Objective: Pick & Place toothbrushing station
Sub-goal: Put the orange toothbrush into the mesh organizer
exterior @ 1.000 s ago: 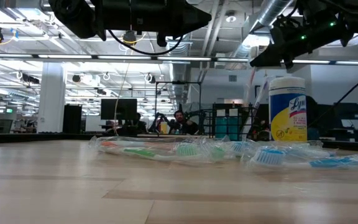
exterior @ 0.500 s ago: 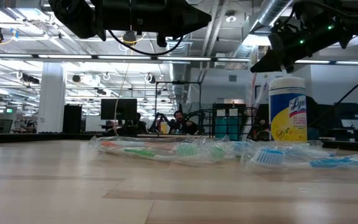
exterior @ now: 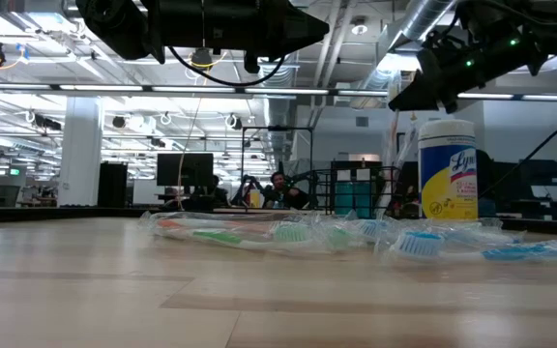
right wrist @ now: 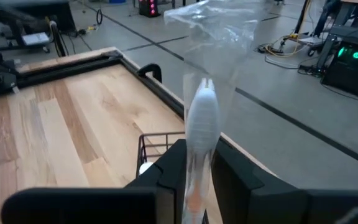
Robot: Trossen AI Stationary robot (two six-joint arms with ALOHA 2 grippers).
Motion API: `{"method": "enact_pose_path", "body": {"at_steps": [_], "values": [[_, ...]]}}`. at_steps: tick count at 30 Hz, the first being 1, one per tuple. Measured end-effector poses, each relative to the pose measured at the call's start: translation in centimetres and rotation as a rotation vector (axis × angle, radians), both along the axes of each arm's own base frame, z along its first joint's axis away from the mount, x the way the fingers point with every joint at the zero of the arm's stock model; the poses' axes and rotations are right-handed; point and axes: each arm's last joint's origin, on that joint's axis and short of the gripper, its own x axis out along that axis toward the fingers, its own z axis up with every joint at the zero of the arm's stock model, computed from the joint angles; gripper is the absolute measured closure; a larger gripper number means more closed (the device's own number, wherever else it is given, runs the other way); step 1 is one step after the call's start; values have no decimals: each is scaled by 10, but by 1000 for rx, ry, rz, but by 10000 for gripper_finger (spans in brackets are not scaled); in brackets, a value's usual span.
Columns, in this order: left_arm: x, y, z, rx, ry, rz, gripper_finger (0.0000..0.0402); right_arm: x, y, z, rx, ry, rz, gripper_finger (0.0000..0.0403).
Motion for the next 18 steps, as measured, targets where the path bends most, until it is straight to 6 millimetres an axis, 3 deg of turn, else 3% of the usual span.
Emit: {"method": "enact_pose_path", "body": {"at_steps": [9, 18], "values": [[0, 0, 0, 0, 0, 0, 326, -1, -1, -1, 1, 6, -5, 330], [0, 0, 0, 0, 0, 0, 326, -4, -5, 1, -7, 1, -30, 246]]}}
